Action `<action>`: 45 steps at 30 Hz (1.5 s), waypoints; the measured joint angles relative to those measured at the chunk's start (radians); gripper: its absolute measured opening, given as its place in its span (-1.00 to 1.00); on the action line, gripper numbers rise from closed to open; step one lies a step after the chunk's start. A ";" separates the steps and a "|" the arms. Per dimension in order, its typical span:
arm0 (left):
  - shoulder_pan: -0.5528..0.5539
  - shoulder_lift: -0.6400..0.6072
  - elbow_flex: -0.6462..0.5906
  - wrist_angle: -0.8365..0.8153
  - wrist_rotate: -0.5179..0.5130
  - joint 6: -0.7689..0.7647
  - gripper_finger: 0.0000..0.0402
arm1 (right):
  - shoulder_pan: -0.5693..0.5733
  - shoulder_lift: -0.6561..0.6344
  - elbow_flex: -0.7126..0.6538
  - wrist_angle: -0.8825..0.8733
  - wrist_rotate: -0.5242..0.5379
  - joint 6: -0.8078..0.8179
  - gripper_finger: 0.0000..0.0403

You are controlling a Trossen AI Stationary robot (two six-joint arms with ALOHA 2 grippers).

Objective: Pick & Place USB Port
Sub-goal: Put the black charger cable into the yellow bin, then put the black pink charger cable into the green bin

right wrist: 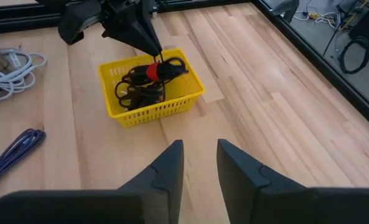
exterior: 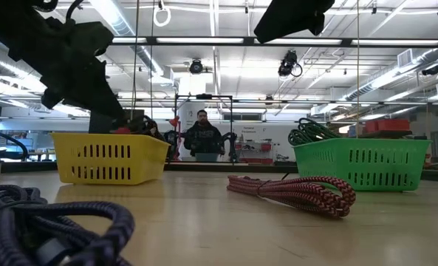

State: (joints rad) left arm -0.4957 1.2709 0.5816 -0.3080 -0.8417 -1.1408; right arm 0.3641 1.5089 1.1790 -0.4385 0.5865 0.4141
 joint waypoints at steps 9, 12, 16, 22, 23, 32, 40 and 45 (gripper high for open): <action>-0.002 -0.001 0.000 0.042 -0.032 0.128 -0.63 | 0.001 0.000 -0.005 0.012 -0.008 0.028 -0.53; -0.002 -0.002 0.003 0.107 -0.033 0.242 -0.61 | 0.000 0.001 -0.043 0.065 -0.076 0.053 -0.53; -0.004 -0.003 0.054 0.134 -0.008 0.406 -0.60 | 0.006 0.004 -0.112 0.187 -0.205 0.053 -0.53; -0.038 -0.003 0.118 0.169 0.154 0.552 -0.60 | 0.036 0.009 -0.214 0.302 -0.288 0.120 -0.53; -0.046 -0.003 0.118 0.186 0.168 0.571 -0.60 | 0.045 0.011 -0.228 0.312 -0.289 0.138 -0.53; -0.072 -0.003 0.119 0.216 0.163 0.611 -0.60 | 0.155 0.137 -0.265 0.406 -0.335 0.246 -0.53; -0.072 -0.003 0.119 0.220 0.162 0.611 -0.60 | 0.191 0.291 -0.170 0.365 -0.370 0.283 -0.53; -0.072 -0.003 0.119 0.221 0.162 0.611 -0.60 | 0.197 0.367 -0.040 0.196 -0.366 0.294 -0.53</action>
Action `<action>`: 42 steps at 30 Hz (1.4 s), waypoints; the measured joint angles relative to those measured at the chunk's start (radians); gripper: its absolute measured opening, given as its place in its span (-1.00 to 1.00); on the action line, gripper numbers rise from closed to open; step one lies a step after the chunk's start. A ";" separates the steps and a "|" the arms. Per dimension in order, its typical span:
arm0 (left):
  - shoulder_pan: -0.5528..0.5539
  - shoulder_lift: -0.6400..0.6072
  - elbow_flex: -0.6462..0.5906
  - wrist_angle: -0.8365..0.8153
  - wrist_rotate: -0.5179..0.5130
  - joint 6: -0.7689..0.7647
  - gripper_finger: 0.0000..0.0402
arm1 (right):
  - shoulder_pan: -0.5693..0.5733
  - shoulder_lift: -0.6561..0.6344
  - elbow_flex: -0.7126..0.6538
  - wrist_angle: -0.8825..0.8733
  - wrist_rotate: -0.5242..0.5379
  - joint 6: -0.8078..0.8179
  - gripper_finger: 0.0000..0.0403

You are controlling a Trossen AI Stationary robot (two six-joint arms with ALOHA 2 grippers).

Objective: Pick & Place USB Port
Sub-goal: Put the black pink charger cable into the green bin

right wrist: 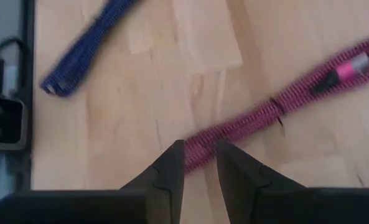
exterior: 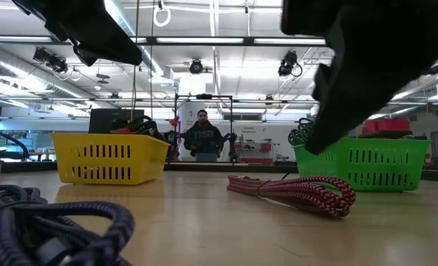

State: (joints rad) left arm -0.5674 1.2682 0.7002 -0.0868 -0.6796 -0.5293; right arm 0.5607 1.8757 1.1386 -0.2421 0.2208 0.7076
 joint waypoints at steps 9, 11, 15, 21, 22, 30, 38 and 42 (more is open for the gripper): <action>0.000 0.000 0.000 -0.002 0.000 0.000 -0.60 | -0.001 0.062 0.133 -0.219 0.015 0.047 -0.53; 0.000 0.000 0.000 0.001 0.000 0.000 -0.60 | -0.002 0.066 0.137 -0.242 0.015 0.072 -0.53; 0.000 0.000 0.000 0.002 0.000 -0.001 -0.60 | -0.009 0.076 0.138 -0.221 0.003 0.084 -0.53; 0.000 0.000 0.000 0.001 0.000 -0.001 -0.60 | -0.022 0.075 0.138 -0.230 -0.004 0.102 -0.53; 0.000 0.000 0.000 0.002 0.000 -0.001 -0.60 | -0.022 0.075 0.138 -0.226 -0.004 0.111 -0.53; 0.000 0.000 0.000 0.002 0.000 -0.002 -0.60 | -0.026 0.089 0.138 -0.213 -0.004 0.173 -0.53; 0.000 0.000 0.000 0.002 0.001 -0.003 -0.60 | -0.058 0.131 0.138 -0.152 -0.059 0.194 -0.52; 0.000 0.000 0.000 0.002 0.001 -0.004 -0.60 | -0.073 0.133 0.138 -0.135 -0.068 0.193 -0.52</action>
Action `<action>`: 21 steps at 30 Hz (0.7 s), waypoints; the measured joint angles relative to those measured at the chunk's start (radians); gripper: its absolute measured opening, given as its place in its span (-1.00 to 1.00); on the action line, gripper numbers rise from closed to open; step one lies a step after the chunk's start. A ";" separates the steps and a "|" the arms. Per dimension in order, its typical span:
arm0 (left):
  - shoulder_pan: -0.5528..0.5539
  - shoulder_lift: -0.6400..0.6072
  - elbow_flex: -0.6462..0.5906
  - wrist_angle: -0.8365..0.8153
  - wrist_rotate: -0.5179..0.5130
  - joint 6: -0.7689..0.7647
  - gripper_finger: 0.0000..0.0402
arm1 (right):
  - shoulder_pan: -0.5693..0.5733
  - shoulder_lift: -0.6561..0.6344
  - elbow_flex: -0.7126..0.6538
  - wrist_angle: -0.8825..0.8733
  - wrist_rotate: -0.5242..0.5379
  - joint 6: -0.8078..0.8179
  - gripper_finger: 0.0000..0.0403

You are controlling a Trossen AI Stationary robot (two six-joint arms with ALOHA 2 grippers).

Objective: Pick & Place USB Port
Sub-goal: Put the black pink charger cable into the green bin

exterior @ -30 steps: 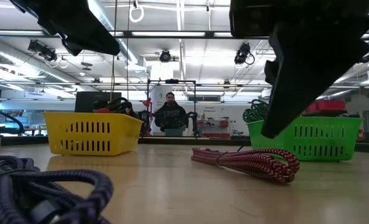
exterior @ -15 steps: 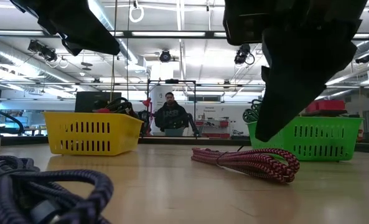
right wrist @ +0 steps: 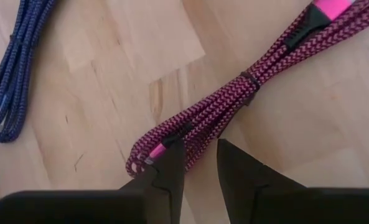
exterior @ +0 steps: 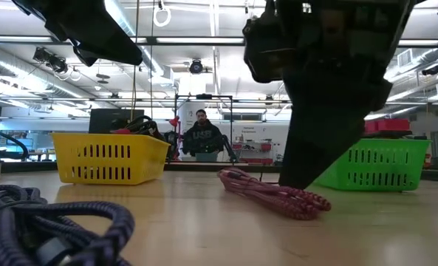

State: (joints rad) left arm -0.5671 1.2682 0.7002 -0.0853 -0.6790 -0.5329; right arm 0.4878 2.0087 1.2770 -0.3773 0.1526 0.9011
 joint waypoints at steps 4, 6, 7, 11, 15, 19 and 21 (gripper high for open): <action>0.000 0.000 0.000 0.000 0.000 0.000 -0.60 | -0.008 0.002 0.000 0.001 -0.015 0.009 -0.52; 0.000 0.000 0.000 0.000 0.000 0.000 -0.60 | -0.010 0.012 0.000 0.000 -0.015 0.009 -0.52; 0.000 0.000 0.000 0.000 0.000 0.000 -0.60 | -0.010 0.015 0.000 -0.001 -0.015 0.011 -0.52; 0.000 0.000 0.000 0.000 0.000 0.000 -0.60 | -0.018 0.014 0.000 0.000 -0.038 0.033 -0.52; 0.000 0.000 0.000 0.000 0.000 0.000 -0.60 | -0.027 0.010 -0.001 0.001 -0.041 0.012 -0.52; 0.000 0.000 0.000 0.000 0.000 -0.004 -0.60 | -0.034 0.012 -0.001 0.000 -0.066 0.024 -0.52; 0.000 0.000 0.000 0.000 0.000 -0.004 -0.60 | -0.034 0.013 -0.001 -0.005 -0.066 0.041 -0.52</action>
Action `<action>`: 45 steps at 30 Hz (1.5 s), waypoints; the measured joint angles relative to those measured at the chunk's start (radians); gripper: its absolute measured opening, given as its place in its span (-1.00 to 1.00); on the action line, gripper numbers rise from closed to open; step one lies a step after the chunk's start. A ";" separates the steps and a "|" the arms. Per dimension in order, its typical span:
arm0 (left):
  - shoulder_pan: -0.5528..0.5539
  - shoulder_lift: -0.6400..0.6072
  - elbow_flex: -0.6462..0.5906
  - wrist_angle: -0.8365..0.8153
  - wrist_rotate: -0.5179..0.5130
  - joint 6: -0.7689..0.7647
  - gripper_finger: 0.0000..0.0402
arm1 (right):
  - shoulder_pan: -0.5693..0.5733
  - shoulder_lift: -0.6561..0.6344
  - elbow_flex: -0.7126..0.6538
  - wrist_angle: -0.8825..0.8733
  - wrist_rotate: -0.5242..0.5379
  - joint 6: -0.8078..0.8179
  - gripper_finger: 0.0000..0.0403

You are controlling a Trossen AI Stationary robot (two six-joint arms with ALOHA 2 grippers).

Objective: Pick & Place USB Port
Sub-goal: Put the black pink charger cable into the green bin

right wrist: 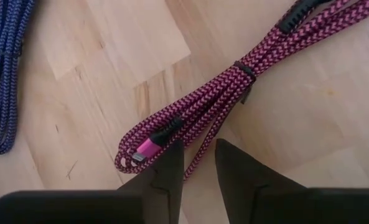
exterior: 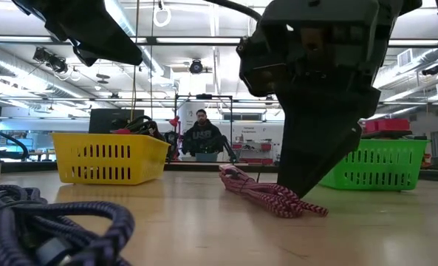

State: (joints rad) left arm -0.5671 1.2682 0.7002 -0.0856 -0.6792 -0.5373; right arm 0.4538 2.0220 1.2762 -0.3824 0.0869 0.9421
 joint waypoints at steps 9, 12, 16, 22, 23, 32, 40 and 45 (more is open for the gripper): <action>0.000 0.000 0.000 0.000 0.000 0.000 -0.60 | 0.000 -0.017 -0.001 -0.038 0.009 -0.034 -0.52; 0.000 0.001 0.000 0.000 0.000 0.000 -0.60 | -0.001 -0.023 -0.001 -0.044 0.009 -0.030 -0.52; 0.000 0.001 0.000 0.000 0.000 -0.001 -0.60 | 0.001 -0.011 -0.001 -0.068 -0.002 -0.006 -0.52; 0.000 0.001 0.000 0.001 0.000 -0.001 -0.60 | 0.003 -0.004 -0.002 -0.047 0.010 0.018 -0.52; 0.000 0.001 0.000 0.001 0.000 -0.001 -0.60 | 0.003 -0.005 -0.002 -0.046 0.011 0.018 -0.52; 0.000 0.002 0.000 0.000 0.000 -0.001 -0.60 | -0.016 -0.008 0.002 -0.072 0.005 -0.026 -0.52; 0.000 0.002 0.000 0.001 0.000 -0.002 -0.60 | -0.044 -0.048 0.000 -0.068 0.015 -0.060 -0.52; 0.000 0.002 0.000 0.001 0.000 -0.002 -0.60 | -0.042 -0.049 0.000 0.005 -0.027 -0.061 -0.52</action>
State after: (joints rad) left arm -0.5671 1.2705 0.7002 -0.0849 -0.6792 -0.5388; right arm 0.4117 1.9728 1.2762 -0.3773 0.0601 0.8815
